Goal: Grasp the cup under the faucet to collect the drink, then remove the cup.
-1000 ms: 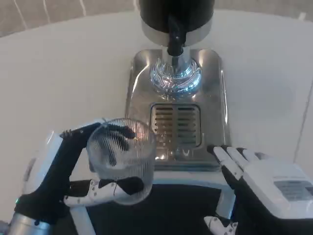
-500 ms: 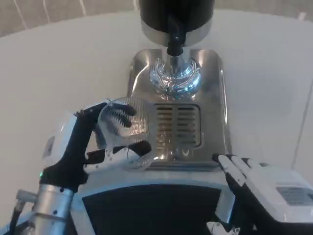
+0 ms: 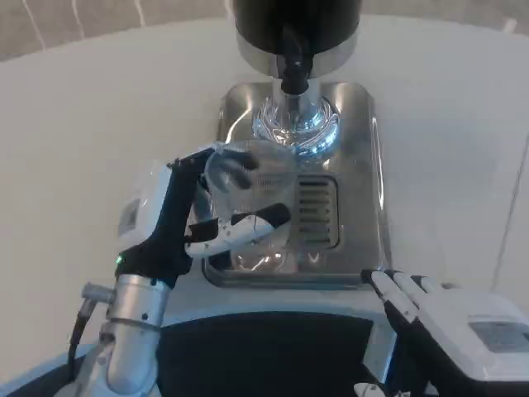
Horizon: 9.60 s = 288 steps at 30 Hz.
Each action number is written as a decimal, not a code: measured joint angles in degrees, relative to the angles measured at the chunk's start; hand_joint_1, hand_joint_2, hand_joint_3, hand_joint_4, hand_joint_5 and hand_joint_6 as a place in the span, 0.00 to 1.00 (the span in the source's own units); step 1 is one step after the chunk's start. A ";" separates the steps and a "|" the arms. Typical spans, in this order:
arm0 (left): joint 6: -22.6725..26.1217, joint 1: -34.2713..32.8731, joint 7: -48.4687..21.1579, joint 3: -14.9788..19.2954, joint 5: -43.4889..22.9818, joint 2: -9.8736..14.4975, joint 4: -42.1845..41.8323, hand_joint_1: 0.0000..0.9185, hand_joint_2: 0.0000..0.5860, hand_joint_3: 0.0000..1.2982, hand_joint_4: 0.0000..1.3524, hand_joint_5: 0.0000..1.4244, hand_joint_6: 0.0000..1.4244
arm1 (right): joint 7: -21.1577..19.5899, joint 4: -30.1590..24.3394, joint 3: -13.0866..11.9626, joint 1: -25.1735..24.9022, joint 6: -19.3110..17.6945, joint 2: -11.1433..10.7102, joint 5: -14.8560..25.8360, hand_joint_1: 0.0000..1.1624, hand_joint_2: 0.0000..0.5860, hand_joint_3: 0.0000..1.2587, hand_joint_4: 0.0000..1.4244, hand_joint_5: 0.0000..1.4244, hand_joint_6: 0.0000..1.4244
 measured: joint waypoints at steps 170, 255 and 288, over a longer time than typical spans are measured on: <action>0.83 28.78 -26.50 8.50 -7.44 27.04 -31.20 0.07 0.12 0.05 0.06 0.15 0.09 | -31.74 29.67 3.99 -57.21 43.11 -13.37 60.97 0.00 0.74 0.00 0.00 0.00 0.00; 14.84 11.41 -25.81 4.44 -14.82 6.43 -22.08 0.48 0.10 0.00 0.00 0.19 0.21 | -24.91 28.88 14.85 -60.31 40.12 -20.55 49.43 0.00 0.77 0.00 0.00 0.00 0.00; 8.36 -0.16 -23.27 -0.06 -14.52 3.16 -5.31 0.47 0.12 0.00 0.03 0.14 0.12 | -24.90 29.78 14.08 -60.57 40.09 -20.41 49.93 0.00 0.78 0.00 0.00 0.00 0.00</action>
